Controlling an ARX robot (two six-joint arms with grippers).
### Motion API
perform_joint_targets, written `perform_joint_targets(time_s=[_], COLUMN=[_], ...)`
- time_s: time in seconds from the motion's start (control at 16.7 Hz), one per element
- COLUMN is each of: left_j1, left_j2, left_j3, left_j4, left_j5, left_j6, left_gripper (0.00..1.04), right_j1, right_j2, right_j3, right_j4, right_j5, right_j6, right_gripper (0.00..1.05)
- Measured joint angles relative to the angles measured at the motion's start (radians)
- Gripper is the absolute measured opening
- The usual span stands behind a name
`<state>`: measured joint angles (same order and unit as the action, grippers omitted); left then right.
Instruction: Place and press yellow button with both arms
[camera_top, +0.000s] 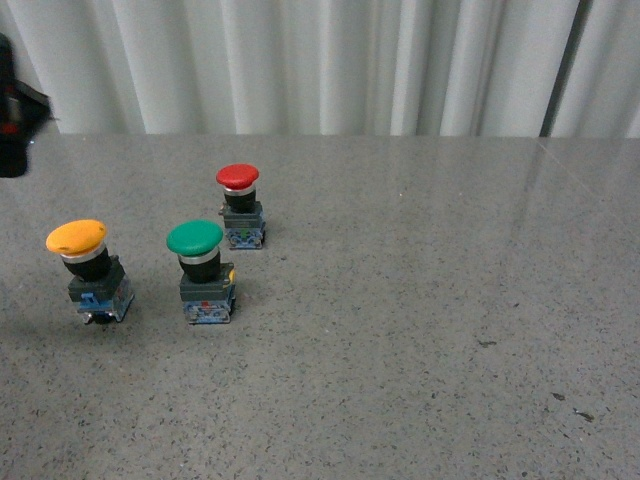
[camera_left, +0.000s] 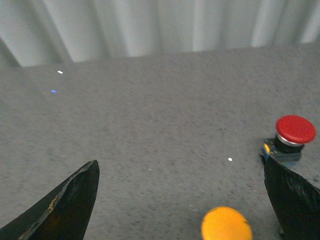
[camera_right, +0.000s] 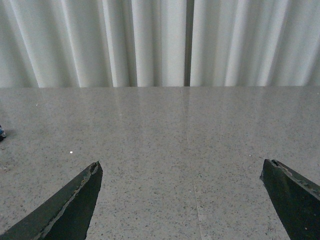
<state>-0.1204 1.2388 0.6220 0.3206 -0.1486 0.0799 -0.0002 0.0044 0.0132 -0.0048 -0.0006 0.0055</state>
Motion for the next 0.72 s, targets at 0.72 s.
perform_joint_targets(time_s=[0.72], left_j1=[-0.018], left_j2=[0.229], left_j3=[0.020], left_j4=[-0.061], left_j5=[0.063], left_j6=[-0.171], left_gripper=[0.98], right_j1=[0.000], right_j2=[0.000], right_j3=[0.000], right_j4=[0.000], right_j5=[0.000], right_j6=[0.000], right_gripper=[0.98])
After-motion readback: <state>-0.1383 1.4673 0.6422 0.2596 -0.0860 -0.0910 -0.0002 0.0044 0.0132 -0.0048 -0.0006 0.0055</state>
